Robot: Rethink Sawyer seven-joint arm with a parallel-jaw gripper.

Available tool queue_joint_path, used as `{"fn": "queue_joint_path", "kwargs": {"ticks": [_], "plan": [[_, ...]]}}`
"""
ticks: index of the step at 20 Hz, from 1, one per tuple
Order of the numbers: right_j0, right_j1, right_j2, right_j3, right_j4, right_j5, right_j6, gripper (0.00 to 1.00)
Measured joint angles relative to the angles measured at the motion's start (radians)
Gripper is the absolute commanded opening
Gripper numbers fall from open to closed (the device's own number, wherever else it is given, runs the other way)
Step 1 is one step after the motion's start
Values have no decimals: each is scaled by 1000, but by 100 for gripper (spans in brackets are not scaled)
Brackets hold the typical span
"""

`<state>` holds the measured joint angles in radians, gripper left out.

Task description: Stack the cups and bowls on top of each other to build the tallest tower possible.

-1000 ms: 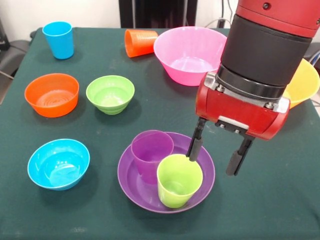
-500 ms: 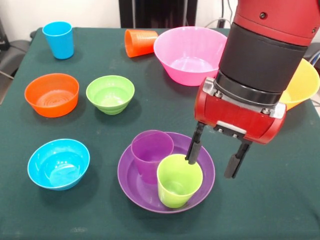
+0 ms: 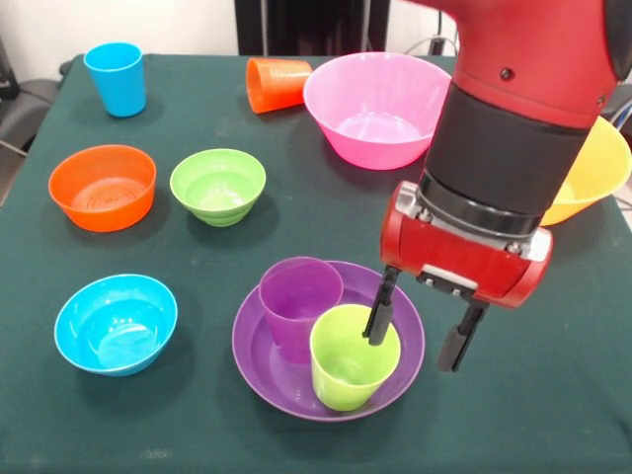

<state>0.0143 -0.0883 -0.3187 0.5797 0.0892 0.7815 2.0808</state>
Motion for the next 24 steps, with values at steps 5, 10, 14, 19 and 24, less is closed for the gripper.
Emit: {"fn": "queue_joint_path", "kwargs": {"ticks": [5, 10, 14, 19, 24], "plan": [[0, 21, 0, 0, 0, -17, 0, 100], [0, 40, 0, 0, 0, -45, 0, 100], [0, 57, 0, 0, 1, -57, 0, 100], [-1, 75, 0, 0, 1, -58, 0, 100], [-2, 83, 0, 0, 1, -58, 0, 0]]}}
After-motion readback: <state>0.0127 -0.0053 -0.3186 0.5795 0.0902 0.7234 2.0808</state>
